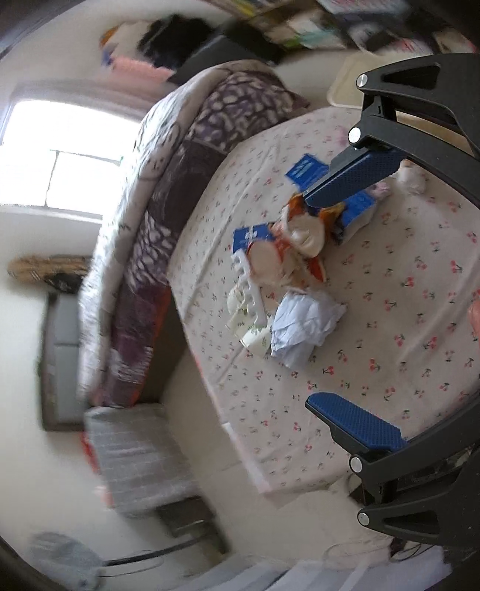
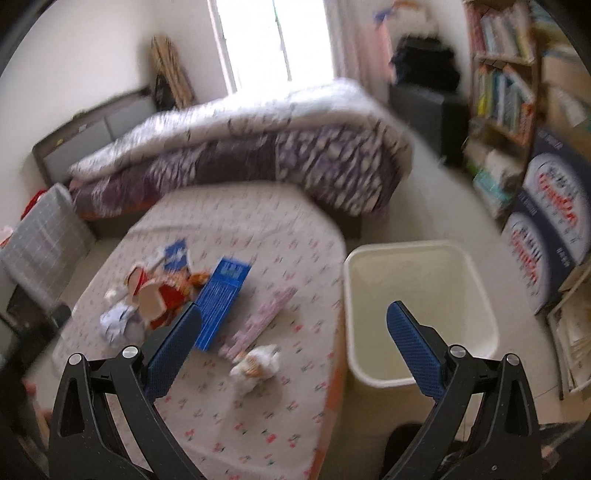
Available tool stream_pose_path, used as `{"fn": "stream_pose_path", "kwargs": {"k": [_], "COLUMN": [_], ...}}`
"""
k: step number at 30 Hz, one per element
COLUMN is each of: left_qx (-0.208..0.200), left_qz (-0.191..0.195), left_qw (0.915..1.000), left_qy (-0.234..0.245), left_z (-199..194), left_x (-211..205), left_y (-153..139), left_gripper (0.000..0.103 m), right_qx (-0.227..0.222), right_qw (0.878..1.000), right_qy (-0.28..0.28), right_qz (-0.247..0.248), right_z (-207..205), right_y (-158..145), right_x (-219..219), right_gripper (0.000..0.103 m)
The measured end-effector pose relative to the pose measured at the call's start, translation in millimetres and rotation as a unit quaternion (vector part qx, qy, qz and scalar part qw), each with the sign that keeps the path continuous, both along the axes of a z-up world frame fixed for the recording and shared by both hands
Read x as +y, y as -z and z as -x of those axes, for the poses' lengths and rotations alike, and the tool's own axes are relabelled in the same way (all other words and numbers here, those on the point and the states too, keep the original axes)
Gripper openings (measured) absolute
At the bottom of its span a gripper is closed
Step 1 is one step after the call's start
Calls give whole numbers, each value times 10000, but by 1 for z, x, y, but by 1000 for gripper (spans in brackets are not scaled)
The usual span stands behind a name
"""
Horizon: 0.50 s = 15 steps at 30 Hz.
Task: Collect trash
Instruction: 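Grasp the crumpled light-blue paper with the left tool while the right tool grasps the white tissue bundle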
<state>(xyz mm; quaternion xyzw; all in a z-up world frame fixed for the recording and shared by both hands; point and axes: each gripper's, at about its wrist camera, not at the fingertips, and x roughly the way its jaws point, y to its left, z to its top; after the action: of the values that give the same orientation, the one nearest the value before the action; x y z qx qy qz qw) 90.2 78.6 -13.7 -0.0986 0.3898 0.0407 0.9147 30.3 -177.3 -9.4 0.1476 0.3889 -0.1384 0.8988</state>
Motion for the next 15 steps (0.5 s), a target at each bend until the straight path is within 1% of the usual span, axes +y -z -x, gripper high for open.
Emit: {"fn": "stream_pose_path", "kwargs": {"k": [1, 2, 3, 4, 5, 6, 7, 8, 10, 12, 14, 15], "left_qx": [198, 388, 651, 842, 1124, 1431, 1710, 1914, 2188, 2377, 2480, 2482], "left_qz": [268, 521, 703, 851, 1085, 1284, 1446, 1491, 1755, 2159, 2407, 2493], "left_qw": [9994, 9979, 9954, 9927, 9877, 9813, 9746, 9700, 9582, 9431, 9331, 9297], "left_qy": [-39, -56, -83, -108, -78, -54, -72, -168, -558, -867, -994, -1088], "left_z": [-14, -26, -40, -51, -63, -74, -83, -89, -94, -97, -101, -101], "left_x": [12, 23, 35, 45, 53, 60, 66, 70, 81, 89, 90, 89], "left_y": [2, 7, 12, 17, 27, 38, 51, 61, 82, 100, 112, 115], "left_gripper": [97, 97, 97, 97, 97, 97, 97, 97, 97, 97, 97, 97], "right_qx": [209, 330, 588, 670, 666, 839, 892, 987, 1138, 1330, 1489, 1494], "right_qw": [9997, 9993, 9973, 9957, 9944, 9908, 9896, 9879, 9843, 9791, 9711, 9671], "right_qy": [-72, -122, -171, -191, -205, -164, -147, -115, 27, 225, 467, 575], "right_qz": [-132, -149, -416, -611, -794, -1046, -1119, -1188, -1348, -1520, -1809, -1975], "right_z": [-8, -14, -23, -28, -31, -35, -39, -41, -42, -44, -47, -48], "right_y": [4, 10, 18, 26, 32, 43, 50, 59, 77, 96, 112, 118], "right_x": [-2, -3, -7, -8, -7, -9, -9, -9, -11, -15, -21, -23], "right_gripper": [96, 96, 96, 96, 96, 96, 96, 96, 96, 96, 96, 96]}}
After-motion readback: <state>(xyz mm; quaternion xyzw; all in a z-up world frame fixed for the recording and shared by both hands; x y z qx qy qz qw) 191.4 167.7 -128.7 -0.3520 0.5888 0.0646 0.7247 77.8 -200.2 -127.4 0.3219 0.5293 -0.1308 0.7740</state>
